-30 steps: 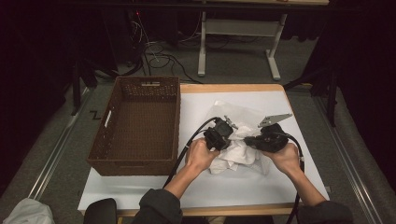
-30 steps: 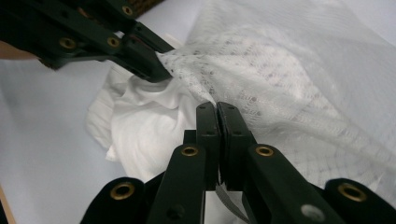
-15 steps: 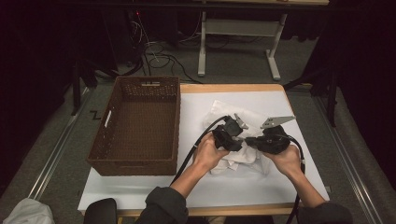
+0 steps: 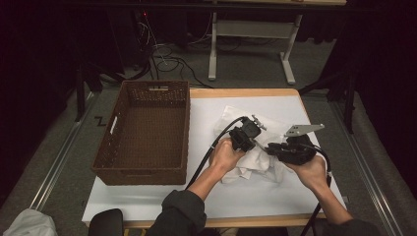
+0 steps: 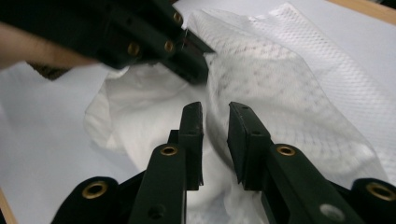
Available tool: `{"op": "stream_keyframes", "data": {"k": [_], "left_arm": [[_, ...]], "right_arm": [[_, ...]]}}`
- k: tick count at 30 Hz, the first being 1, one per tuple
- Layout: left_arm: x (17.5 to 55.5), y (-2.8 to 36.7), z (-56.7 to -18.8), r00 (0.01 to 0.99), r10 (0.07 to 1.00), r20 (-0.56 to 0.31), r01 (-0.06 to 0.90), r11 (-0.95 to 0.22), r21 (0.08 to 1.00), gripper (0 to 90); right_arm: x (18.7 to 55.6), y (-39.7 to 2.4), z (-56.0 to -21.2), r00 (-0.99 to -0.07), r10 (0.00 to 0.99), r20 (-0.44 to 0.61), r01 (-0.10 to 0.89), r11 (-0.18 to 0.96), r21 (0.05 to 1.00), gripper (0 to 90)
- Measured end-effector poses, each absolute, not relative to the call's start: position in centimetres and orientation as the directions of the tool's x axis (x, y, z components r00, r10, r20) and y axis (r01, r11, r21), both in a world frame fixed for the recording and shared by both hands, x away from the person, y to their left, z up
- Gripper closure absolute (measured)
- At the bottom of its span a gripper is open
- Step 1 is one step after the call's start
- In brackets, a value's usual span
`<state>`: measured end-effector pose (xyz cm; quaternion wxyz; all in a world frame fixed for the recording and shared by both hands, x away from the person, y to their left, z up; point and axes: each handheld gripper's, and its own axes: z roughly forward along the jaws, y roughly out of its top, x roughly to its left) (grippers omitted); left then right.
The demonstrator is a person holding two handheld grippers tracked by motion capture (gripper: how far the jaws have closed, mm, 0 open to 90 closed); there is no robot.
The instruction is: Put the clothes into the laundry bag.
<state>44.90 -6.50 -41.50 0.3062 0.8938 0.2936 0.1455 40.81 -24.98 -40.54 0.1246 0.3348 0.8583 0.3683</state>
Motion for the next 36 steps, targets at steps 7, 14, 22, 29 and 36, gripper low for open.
{"op": "stream_keyframes", "data": {"k": [7,14,22,29,36], "left_arm": [[45.2,-6.3,-41.5,0.784,0.619,0.048,0.449,-0.619,0.644,88.1],[45.0,-5.9,-41.3,0.792,0.609,0.034,0.447,-0.618,0.646,88.0],[44.3,-5.3,-41.1,0.810,0.585,0.042,0.432,-0.643,0.633,88.0],[44.2,-5.3,-42.1,0.810,0.584,0.051,0.433,-0.654,0.620,87.6],[44.4,-5.0,-42.4,0.803,0.594,0.047,0.441,-0.646,0.623,86.9]], "right_arm": [[39.4,-24.0,-42.3,-0.762,0.647,-0.017,0.488,0.592,0.641,75.2],[40.8,-23.1,-46.5,-0.690,0.720,-0.075,0.548,0.587,0.596,78.9],[42.9,-23.1,-45.8,-0.612,0.783,-0.112,0.534,0.513,0.673,85.1],[45.7,-22.4,-47.3,-0.568,0.817,-0.099,0.580,0.482,0.656,82.3],[42.2,-24.0,-45.2,-0.650,0.756,-0.075,0.529,0.521,0.669,71.7]]}}
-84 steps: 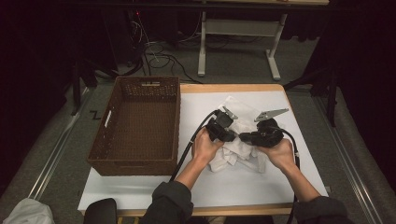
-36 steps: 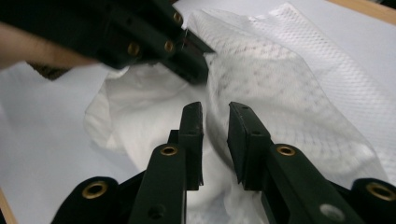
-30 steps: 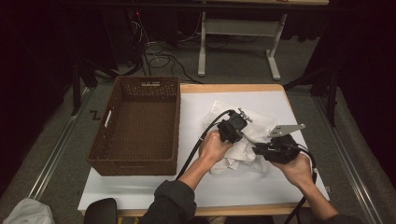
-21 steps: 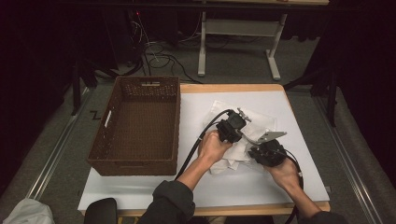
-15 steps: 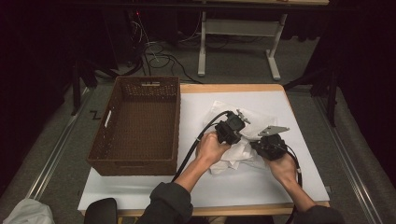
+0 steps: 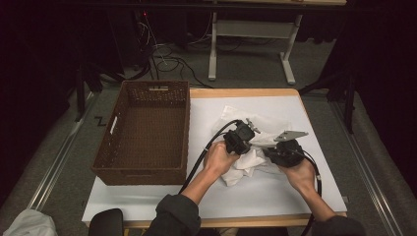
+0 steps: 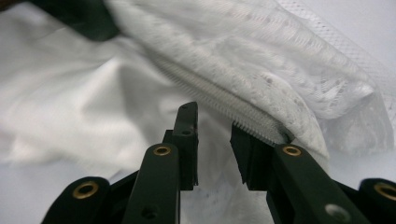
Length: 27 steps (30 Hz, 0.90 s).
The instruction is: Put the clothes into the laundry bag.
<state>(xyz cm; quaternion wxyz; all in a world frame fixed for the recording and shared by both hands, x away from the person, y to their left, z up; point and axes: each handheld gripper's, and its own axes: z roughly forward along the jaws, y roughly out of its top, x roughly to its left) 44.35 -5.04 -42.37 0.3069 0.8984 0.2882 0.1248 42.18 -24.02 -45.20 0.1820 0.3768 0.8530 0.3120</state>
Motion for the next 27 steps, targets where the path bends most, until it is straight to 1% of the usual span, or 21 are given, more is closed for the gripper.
{"op": "stream_keyframes", "data": {"k": [4,7,11,15,18,20,23,25,27], "left_arm": [[44.2,-5.6,-42.8,0.800,0.591,0.100,0.425,-0.677,0.601,86.5],[44.6,-5.8,-43.3,0.787,0.608,0.105,0.443,-0.676,0.589,86.6],[45.3,-5.5,-43.6,0.778,0.625,0.062,0.477,-0.653,0.588,86.6],[45.1,-5.5,-43.5,0.780,0.622,0.068,0.472,-0.655,0.590,86.4],[45.1,-5.5,-43.5,0.782,0.621,0.060,0.474,-0.654,0.589,84.9],[45.1,-5.5,-43.5,0.786,0.616,0.057,0.473,-0.657,0.588,84.6],[45.1,-5.3,-43.5,0.789,0.613,0.035,0.479,-0.650,0.590,83.9],[45.1,-5.1,-43.6,0.788,0.615,0.028,0.482,-0.644,0.593,83.3],[45.0,-5.0,-43.6,0.788,0.615,0.028,0.481,-0.643,0.596,82.0]], "right_arm": [[41.0,-24.1,-44.5,-0.682,0.727,-0.083,0.523,0.564,0.639,70.2],[40.4,-23.8,-44.4,-0.697,0.714,-0.067,0.527,0.573,0.627,68.7],[39.6,-23.8,-43.8,-0.708,0.704,-0.057,0.512,0.567,0.645,67.9],[39.9,-24.0,-43.0,-0.696,0.714,-0.080,0.492,0.555,0.671,66.6],[40.6,-23.3,-42.1,-0.679,0.724,-0.121,0.467,0.553,0.690,60.8],[40.8,-23.0,-42.0,-0.679,0.723,-0.125,0.462,0.553,0.693,59.4],[41.5,-21.9,-42.1,-0.689,0.710,-0.145,0.458,0.582,0.672,57.8],[42.1,-21.3,-42.4,-0.693,0.705,-0.147,0.466,0.595,0.654,59.1],[42.6,-20.9,-42.6,-0.696,0.701,-0.155,0.467,0.606,0.644,68.1]]}}
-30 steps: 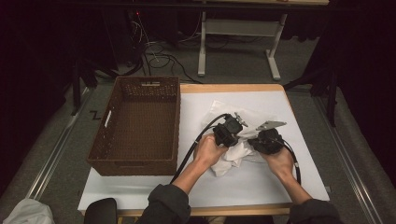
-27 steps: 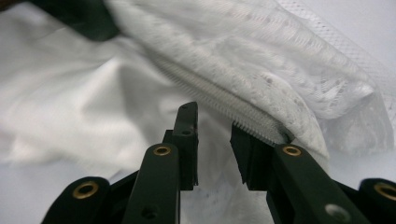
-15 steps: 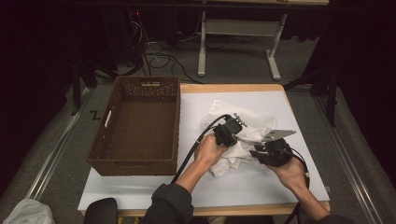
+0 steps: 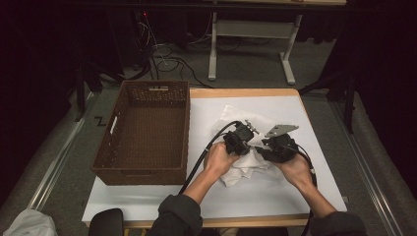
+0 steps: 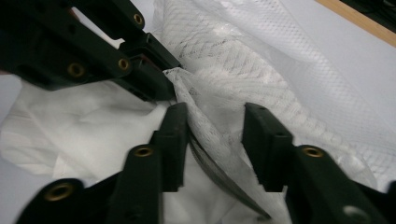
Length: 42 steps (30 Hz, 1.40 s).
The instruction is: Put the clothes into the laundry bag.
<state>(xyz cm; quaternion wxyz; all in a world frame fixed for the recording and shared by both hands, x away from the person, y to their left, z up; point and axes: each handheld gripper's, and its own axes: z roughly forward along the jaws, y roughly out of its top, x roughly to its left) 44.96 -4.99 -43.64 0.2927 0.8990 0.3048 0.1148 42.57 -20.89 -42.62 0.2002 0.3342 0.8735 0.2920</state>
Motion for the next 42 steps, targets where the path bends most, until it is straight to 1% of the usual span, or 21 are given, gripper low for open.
{"op": "stream_keyframes", "data": {"k": [2,3,4,7,11,14,16,20,22,24,26,27,30,32,35,37,38,39,40,41,42], "left_arm": [[44.9,-4.7,-43.6,0.787,0.616,0.020,0.483,-0.637,0.601,78.3],[44.9,-4.5,-43.5,0.784,0.621,0.016,0.488,-0.630,0.604,75.4],[44.8,-4.2,-43.5,0.778,0.628,0.004,0.497,-0.619,0.608,73.0],[44.3,-3.1,-43.2,0.765,0.644,-0.023,0.516,-0.590,0.621,60.9],[43.0,-1.7,-43.5,0.738,0.675,0.009,0.539,-0.597,0.594,46.7],[42.7,-0.8,-44.5,0.724,0.690,0.006,0.568,-0.601,0.562,39.6],[42.8,-0.4,-45.2,0.715,0.699,-0.007,0.588,-0.595,0.548,37.9],[43.7,-0.2,-46.6,0.688,0.721,-0.080,0.640,-0.552,0.534,37.4],[44.1,-0.5,-47.3,0.677,0.729,-0.098,0.657,-0.540,0.525,39.7],[44.2,-0.7,-47.5,0.680,0.724,-0.113,0.654,-0.531,0.539,50.4],[44.3,-0.8,-47.8,0.690,0.706,-0.162,0.659,-0.520,0.543,66.1],[44.3,-0.9,-47.9,0.694,0.701,-0.166,0.657,-0.522,0.543,73.2],[44.3,-1.2,-48.0,0.695,0.698,-0.172,0.656,-0.517,0.549,81.4],[44.3,-1.1,-47.9,0.696,0.696,-0.175,0.655,-0.516,0.552,83.3],[43.9,-0.9,-47.6,0.702,0.691,-0.171,0.644,-0.514,0.567,83.8],[43.6,-0.7,-47.4,0.700,0.697,-0.155,0.634,-0.507,0.584,82.7],[43.3,-0.7,-47.2,0.698,0.706,-0.119,0.622,-0.516,0.589,79.8],[43.1,-0.6,-47.0,0.693,0.718,-0.072,0.608,-0.528,0.593,73.0],[42.9,-0.6,-46.6,0.684,0.730,-0.003,0.591,-0.551,0.589,63.6],[42.8,-0.5,-46.5,0.677,0.736,0.018,0.588,-0.556,0.588,53.8],[42.8,-0.4,-46.4,0.669,0.742,0.032,0.588,-0.555,0.588,50.4]], "right_arm": [[42.8,-20.7,-42.9,-0.707,0.687,-0.166,0.457,0.624,0.635,81.7],[42.9,-20.7,-42.9,-0.713,0.683,-0.160,0.457,0.626,0.632,86.2],[42.8,-20.7,-42.9,-0.717,0.680,-0.156,0.456,0.626,0.633,88.0],[42.8,-21.1,-42.7,-0.723,0.676,-0.141,0.457,0.622,0.635,88.9],[42.7,-21.8,-42.4,-0.725,0.681,-0.106,0.471,0.602,0.645,89.0],[42.8,-22.1,-42.3,-0.727,0.680,-0.094,0.471,0.593,0.653,88.9],[42.7,-22.2,-42.2,-0.723,0.686,-0.085,0.477,0.584,0.657,88.8],[42.8,-22.2,-42.2,-0.726,0.684,-0.073,0.479,0.578,0.661,88.6],[42.7,-22.1,-42.0,-0.728,0.683,-0.068,0.482,0.579,0.657,88.3],[42.6,-22.0,-41.8,-0.727,0.683,-0.067,0.484,0.580,0.655,85.7],[42.5,-21.8,-41.6,-0.728,0.681,-0.085,0.469,0.584,0.662,80.4],[42.6,-21.6,-41.5,-0.727,0.681,-0.088,0.466,0.583,0.666,77.7],[42.8,-20.8,-41.0,-0.729,0.675,-0.111,0.445,0.591,0.673,70.5],[43.0,-20.1,-40.7,-0.734,0.668,-0.122,0.435,0.600,0.672,65.8],[43.5,-18.8,-40.6,-0.745,0.654,-0.134,0.429,0.622,0.655,61.1],[44.0,-17.9,-40.9,-0.750,0.644,-0.154,0.428,0.649,0.629,62.5],[44.2,-17.7,-41.1,-0.749,0.642,-0.164,0.432,0.660,0.614,65.8],[44.5,-17.5,-41.4,-0.749,0.643,-0.162,0.444,0.667,0.598,70.8],[44.7,-17.5,-41.6,-0.750,0.642,-0.159,0.450,0.671,0.589,76.5],[44.9,-17.6,-42.0,-0.752,0.640,-0.156,0.454,0.675,0.581,84.3],[44.9,-17.6,-42.1,-0.752,0.641,-0.151,0.459,0.675,0.578,87.4]]}}
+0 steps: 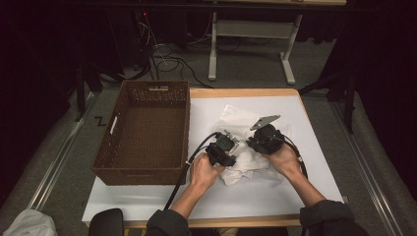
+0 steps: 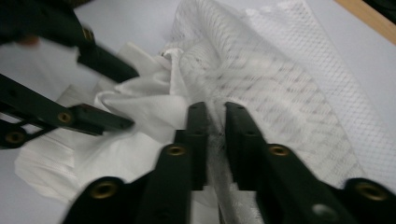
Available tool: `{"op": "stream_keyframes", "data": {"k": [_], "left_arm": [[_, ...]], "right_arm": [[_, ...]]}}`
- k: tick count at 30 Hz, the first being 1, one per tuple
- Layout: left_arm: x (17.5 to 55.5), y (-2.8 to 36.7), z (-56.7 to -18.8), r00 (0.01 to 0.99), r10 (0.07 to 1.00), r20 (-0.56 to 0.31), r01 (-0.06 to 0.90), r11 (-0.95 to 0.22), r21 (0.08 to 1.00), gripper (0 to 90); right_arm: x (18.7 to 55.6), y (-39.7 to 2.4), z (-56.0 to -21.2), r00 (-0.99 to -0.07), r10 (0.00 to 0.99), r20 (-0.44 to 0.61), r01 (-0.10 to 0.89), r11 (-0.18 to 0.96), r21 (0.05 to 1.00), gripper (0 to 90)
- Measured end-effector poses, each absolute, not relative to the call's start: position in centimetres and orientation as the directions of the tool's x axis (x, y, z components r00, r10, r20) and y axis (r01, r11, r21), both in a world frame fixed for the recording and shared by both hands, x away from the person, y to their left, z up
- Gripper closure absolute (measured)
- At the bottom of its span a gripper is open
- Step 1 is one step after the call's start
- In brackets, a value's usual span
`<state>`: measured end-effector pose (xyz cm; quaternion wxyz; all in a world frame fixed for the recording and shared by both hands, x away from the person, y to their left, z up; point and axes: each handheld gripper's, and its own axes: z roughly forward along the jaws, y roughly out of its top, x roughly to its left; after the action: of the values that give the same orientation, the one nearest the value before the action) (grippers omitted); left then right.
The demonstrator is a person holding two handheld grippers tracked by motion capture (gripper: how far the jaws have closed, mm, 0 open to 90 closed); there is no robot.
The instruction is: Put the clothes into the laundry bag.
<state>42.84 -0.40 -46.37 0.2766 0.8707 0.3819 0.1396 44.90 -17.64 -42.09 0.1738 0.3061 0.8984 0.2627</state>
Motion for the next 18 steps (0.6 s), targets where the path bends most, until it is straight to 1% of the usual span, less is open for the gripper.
{"op": "stream_keyframes", "data": {"k": [2,7,9,11,12,14,16,18], "left_arm": [[43.0,-0.1,-46.0,0.651,0.758,0.036,0.595,-0.539,0.597,44.9],[44.2,-0.1,-46.7,0.645,0.764,-0.007,0.625,-0.523,0.580,37.4],[44.9,-0.4,-47.4,0.643,0.765,-0.046,0.645,-0.508,0.571,35.6],[45.4,-0.6,-48.0,0.635,0.770,-0.065,0.657,-0.493,0.571,34.4],[45.5,-0.6,-48.0,0.635,0.769,-0.071,0.657,-0.490,0.573,35.2],[45.6,-0.6,-48.1,0.630,0.774,-0.069,0.659,-0.484,0.576,41.1],[45.6,-0.5,-47.9,0.636,0.769,-0.061,0.652,-0.494,0.576,56.8],[45.7,-0.3,-47.7,0.649,0.756,-0.085,0.650,-0.493,0.578,73.8]], "right_arm": [[45.0,-18.0,-42.3,-0.753,0.644,-0.132,0.471,0.669,0.576,89.0],[44.9,-18.6,-41.9,-0.755,0.649,-0.095,0.480,0.645,0.595,89.7],[44.8,-18.7,-41.7,-0.760,0.644,-0.087,0.473,0.640,0.605,89.7],[44.6,-18.8,-41.4,-0.762,0.644,-0.072,0.469,0.625,0.623,89.7],[44.7,-19.0,-41.3,-0.762,0.644,-0.064,0.469,0.618,0.631,89.7],[44.8,-19.1,-41.2,-0.761,0.646,-0.051,0.473,0.608,0.637,89.7],[44.9,-19.1,-41.2,-0.762,0.647,-0.036,0.479,0.600,0.640,89.7],[45.0,-19.0,-41.1,-0.764,0.645,-0.026,0.480,0.594,0.646,89.7]]}}
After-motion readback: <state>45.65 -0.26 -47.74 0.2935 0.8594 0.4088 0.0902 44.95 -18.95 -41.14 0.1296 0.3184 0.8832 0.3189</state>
